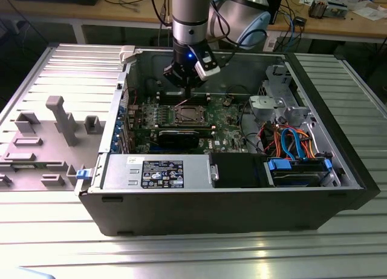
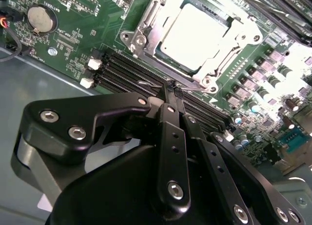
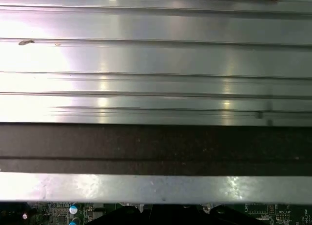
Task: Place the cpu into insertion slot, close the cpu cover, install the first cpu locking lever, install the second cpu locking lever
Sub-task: 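Install the first cpu locking lever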
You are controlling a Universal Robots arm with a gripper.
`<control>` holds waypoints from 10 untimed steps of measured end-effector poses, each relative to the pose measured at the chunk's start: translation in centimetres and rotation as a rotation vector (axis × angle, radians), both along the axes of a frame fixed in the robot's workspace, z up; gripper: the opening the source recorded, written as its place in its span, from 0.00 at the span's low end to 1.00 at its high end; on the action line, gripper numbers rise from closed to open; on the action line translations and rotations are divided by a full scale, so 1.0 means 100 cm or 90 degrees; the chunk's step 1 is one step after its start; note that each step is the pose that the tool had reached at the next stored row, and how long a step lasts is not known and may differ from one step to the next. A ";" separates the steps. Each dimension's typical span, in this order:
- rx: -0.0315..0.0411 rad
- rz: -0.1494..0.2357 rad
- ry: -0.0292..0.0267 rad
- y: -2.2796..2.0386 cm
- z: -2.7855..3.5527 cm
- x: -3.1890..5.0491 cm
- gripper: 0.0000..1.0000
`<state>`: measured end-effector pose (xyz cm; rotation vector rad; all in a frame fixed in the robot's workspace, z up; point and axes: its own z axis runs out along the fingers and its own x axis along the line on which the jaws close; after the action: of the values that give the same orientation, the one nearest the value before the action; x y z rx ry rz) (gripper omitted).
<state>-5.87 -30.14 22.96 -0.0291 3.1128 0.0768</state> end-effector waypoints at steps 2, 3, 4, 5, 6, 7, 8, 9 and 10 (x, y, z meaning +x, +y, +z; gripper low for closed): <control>-0.0001 0.000 0.0002 0.0000 -0.0004 0.0017 0.11; -0.0002 0.000 0.0003 0.0000 -0.0004 0.0017 0.11; -0.0002 0.000 0.0003 0.0000 -0.0004 0.0017 0.11; -0.0001 0.000 0.0002 0.0000 -0.0005 0.0019 0.11; -0.0001 0.000 0.0002 -0.0001 -0.0006 0.0019 0.11; -0.0001 0.000 0.0002 -0.0004 -0.0007 0.0019 0.11; -0.0001 0.000 0.0002 -0.0004 -0.0008 0.0019 0.11; -0.0001 0.000 0.0002 -0.0004 -0.0008 0.0019 0.11; -0.0001 0.000 0.0002 -0.0004 -0.0008 0.0019 0.11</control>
<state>-5.68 -30.18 22.89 -0.0282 3.1131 0.0766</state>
